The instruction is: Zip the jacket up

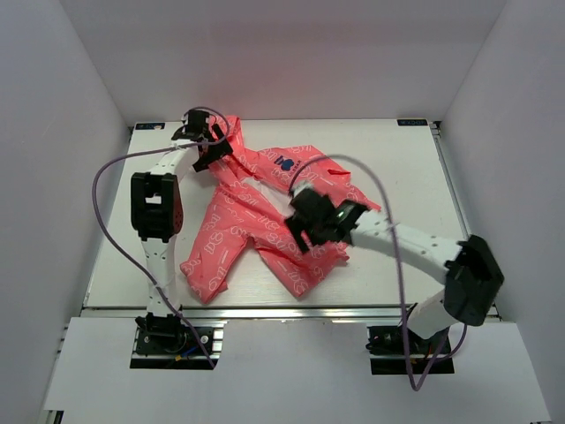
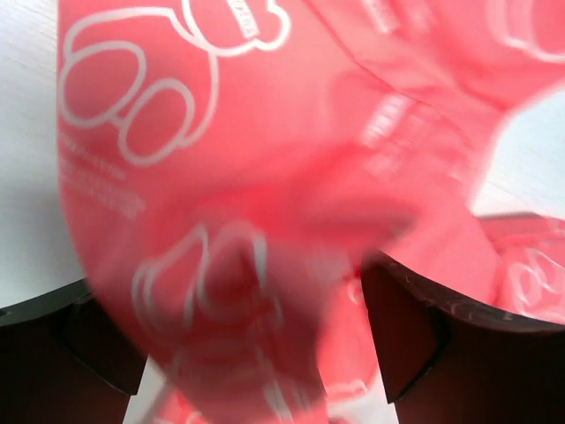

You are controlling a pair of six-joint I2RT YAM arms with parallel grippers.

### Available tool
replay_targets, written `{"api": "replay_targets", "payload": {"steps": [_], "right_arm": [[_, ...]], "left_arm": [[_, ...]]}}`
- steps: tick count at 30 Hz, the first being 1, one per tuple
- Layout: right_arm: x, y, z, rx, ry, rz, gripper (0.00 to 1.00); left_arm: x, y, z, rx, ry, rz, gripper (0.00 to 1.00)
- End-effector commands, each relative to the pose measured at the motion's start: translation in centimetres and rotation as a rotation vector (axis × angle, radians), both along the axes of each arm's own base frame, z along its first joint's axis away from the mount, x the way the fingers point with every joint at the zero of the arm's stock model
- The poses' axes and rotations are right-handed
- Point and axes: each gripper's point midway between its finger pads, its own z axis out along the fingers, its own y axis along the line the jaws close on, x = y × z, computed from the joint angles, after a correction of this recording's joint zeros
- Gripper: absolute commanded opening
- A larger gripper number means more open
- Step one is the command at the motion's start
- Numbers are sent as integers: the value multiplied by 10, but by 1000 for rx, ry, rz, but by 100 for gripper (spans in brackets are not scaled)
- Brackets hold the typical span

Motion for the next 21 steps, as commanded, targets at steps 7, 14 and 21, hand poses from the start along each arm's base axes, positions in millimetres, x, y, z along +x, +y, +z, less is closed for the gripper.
{"api": "replay_targets", "payload": {"steps": [7,14,21], "right_arm": [[120,-8,107,449,-112,-146,89],[195,-16,56,491,59,-224,89],[207,-35,-13,427,171,-315,88]], "left_arm": [[-134,-47,112,-155,-58,-74,98],[-261,-108,32,-253,157,-239,98],[-245,-91,-15,-126,229,-161,98]]}}
